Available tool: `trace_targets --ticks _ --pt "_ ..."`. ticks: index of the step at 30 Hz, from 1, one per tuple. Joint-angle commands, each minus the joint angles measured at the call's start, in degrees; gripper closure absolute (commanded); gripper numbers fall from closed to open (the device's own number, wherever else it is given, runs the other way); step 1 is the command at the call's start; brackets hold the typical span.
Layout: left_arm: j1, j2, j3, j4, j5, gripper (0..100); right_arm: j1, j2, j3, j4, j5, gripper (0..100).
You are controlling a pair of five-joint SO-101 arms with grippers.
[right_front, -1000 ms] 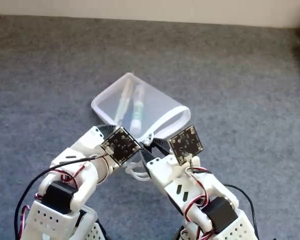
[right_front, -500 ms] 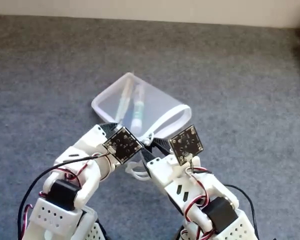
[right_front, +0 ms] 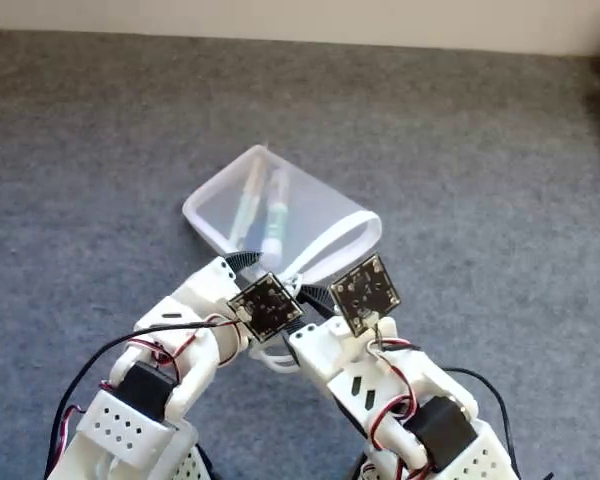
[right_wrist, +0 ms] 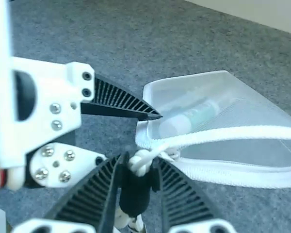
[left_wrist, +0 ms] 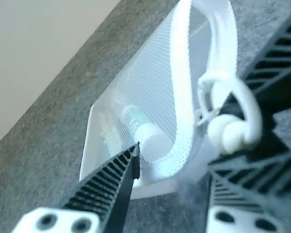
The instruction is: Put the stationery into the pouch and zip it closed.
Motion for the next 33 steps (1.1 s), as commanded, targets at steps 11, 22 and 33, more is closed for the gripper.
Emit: trace_targets --ticks 11,22,33 --pt "0.66 -0.92 -1.01 -4.31 6.33 100 7.34 -1.19 -4.97 -4.44 -0.62 99.4" --pt "-0.4 -0.92 -1.01 -3.87 6.51 99 13.67 -0.66 -4.26 -10.95 -4.22 99.4" --pt "-7.25 -0.92 -6.46 3.78 6.68 99 18.07 -0.66 4.26 -24.4 -3.87 99.4"
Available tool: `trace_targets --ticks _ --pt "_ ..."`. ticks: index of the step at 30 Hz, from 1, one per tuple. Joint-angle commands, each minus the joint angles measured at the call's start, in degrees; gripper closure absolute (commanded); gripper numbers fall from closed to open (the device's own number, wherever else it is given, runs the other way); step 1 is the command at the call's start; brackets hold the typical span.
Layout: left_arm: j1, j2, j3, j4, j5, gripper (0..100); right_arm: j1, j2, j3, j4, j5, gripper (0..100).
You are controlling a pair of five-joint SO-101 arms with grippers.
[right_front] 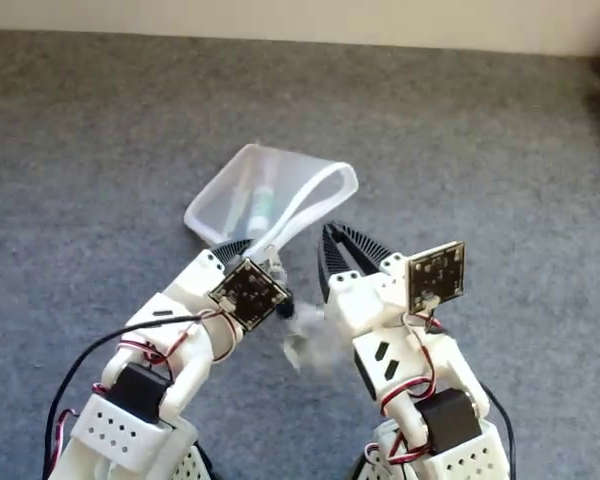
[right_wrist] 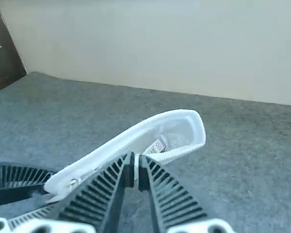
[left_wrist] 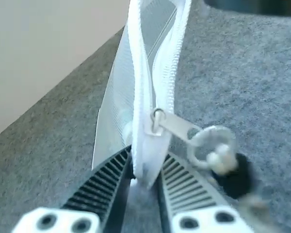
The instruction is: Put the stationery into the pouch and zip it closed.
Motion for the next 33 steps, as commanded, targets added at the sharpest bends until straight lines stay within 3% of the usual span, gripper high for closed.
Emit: trace_targets --ticks 1,7,12,23,33 --pt "-2.68 -0.13 -3.65 2.02 1.05 99 1.01 -0.48 -0.4 -2.68 -0.26 99.4" --pt "-2.68 -0.13 -3.82 2.02 1.05 99 0.22 -0.48 -0.57 -1.27 -0.18 98.3" --pt "-2.68 -0.13 -3.74 2.02 1.05 99 -7.16 -0.66 -0.92 8.84 -0.62 81.1" --pt "-2.68 -0.13 -3.47 2.02 0.88 99 -18.15 -1.01 -0.57 12.0 -0.26 81.2" --pt "-2.68 -0.13 -3.38 2.02 0.88 99 -17.45 -0.48 4.62 1.63 3.16 82.0"
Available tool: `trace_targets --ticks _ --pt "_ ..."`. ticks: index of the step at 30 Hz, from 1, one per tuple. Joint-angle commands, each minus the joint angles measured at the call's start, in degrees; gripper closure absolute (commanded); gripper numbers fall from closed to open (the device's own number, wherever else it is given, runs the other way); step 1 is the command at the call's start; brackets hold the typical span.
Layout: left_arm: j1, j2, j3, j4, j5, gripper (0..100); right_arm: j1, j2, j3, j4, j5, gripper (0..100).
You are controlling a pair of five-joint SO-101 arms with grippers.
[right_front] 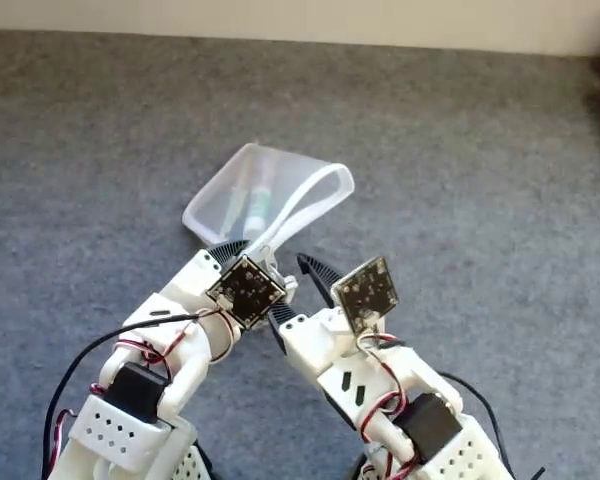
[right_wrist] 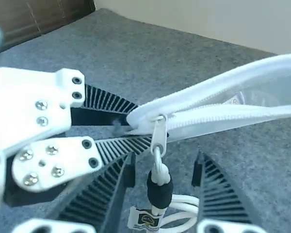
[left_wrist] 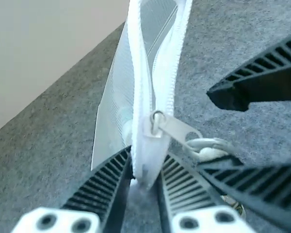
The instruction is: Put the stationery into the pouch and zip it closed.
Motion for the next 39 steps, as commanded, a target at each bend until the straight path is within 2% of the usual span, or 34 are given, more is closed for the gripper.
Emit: trace_targets --ticks 1,13,20,28,39 --pt "-2.15 -0.13 -2.77 0.7 0.88 99 0.22 -0.57 0.75 -4.53 2.11 83.5" --pt "-1.98 -0.13 -2.77 0.79 0.97 99 0.22 -0.57 1.19 -4.97 2.2 87.2" --pt "-2.07 -0.13 -2.68 0.79 0.97 99 0.4 -0.57 0.75 -4.62 7.91 99.2" --pt "-2.07 -0.13 -2.68 0.79 0.97 99 8.92 -0.57 0.57 -2.15 8.09 99.4" --pt "-2.15 -0.13 -2.68 0.79 0.97 99 18.59 -0.48 0.57 -8.31 8.18 99.4"
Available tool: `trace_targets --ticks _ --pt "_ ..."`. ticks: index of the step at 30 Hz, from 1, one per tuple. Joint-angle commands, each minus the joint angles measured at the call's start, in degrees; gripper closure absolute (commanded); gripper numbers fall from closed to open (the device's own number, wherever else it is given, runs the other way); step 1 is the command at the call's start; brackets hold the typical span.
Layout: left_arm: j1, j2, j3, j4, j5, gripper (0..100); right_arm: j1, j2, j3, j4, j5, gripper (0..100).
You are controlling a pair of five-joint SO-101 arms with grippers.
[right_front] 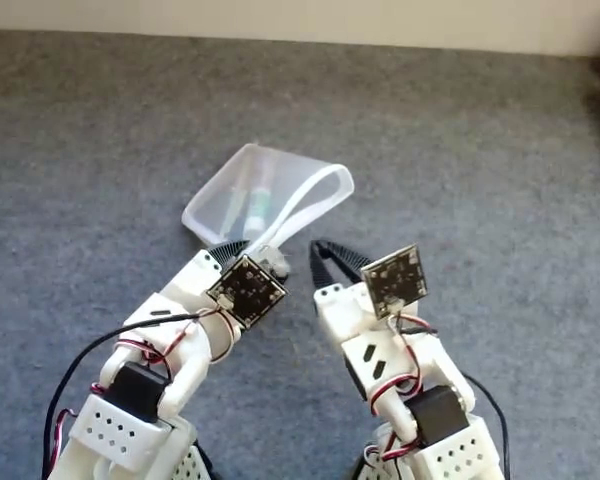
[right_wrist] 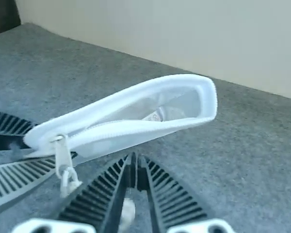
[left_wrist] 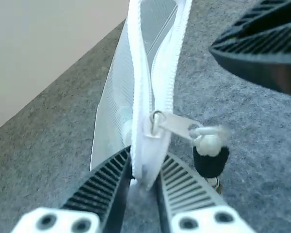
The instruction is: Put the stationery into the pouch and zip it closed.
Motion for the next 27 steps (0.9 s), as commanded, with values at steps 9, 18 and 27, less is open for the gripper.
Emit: trace_targets --ticks 9,18,27 --pt "-2.15 -0.48 -2.68 0.79 0.88 99 0.92 -0.48 -3.3 1.1 0.7 98.1" --pt "-2.15 -0.48 -2.68 0.79 0.88 99 -6.2 4.35 -20.53 22.29 -2.46 88.7" --pt "-2.15 -0.48 -2.68 0.79 0.97 99 -9.27 28.18 -34.51 28.62 -10.2 88.5"
